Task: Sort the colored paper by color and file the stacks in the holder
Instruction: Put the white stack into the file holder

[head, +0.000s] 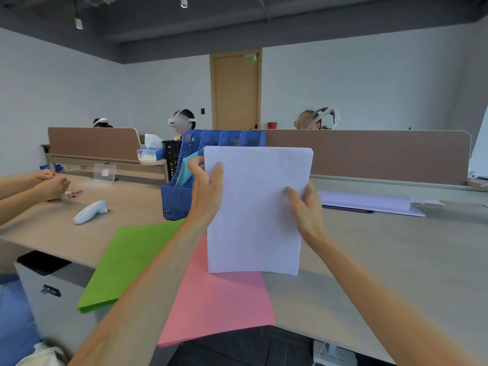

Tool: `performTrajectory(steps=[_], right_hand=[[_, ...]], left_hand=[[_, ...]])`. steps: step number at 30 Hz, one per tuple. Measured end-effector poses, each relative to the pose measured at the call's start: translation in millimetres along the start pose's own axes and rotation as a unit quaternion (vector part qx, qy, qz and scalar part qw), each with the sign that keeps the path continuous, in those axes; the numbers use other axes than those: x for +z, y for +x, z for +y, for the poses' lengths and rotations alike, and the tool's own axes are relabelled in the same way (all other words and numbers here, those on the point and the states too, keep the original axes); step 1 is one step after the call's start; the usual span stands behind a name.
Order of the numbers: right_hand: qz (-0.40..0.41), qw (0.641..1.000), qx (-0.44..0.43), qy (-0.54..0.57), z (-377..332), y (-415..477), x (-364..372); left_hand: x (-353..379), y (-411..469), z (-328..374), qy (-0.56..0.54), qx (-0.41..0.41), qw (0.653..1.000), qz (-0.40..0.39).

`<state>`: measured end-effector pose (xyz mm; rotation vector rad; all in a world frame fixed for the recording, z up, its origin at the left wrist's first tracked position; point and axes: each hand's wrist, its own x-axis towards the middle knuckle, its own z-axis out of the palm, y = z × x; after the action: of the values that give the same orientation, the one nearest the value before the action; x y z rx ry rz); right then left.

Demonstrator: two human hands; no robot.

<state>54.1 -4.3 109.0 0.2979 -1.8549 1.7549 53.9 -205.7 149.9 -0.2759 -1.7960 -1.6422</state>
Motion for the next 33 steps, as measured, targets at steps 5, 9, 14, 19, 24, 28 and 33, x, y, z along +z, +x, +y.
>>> performTrajectory(steps=[5, 9, 14, 19, 24, 28, 33], right_hand=[[-0.031, 0.996, 0.055, -0.063, 35, -25, -2], [0.002, 0.995, 0.049, -0.091, 31, -20, 11], [0.069, 0.996, 0.022, -0.055, 22, 25, 36], [0.056, 0.997, 0.046, -0.011, 41, 72, 67], [0.028, 0.999, 0.0, -0.037, 49, 108, 101], [0.006, 1.0, -0.016, -0.011, 44, 143, 134], [-0.029, 0.999, -0.02, 0.019, 27, 177, 167]], left_hand=[[-13, -33, -64, 0.108, -0.147, 0.979, -0.093], [-12, -36, -76, 0.177, -0.101, 0.976, -0.081], [-12, 14, -66, 0.08, -0.028, 0.996, -0.031], [-21, 67, -69, -0.073, -0.151, 0.984, -0.058], [-38, 112, -77, -0.051, -0.221, 0.971, -0.078], [-44, 138, -68, -0.078, -0.17, 0.981, -0.059], [-55, 175, -58, -0.067, -0.112, 0.991, 0.016]])
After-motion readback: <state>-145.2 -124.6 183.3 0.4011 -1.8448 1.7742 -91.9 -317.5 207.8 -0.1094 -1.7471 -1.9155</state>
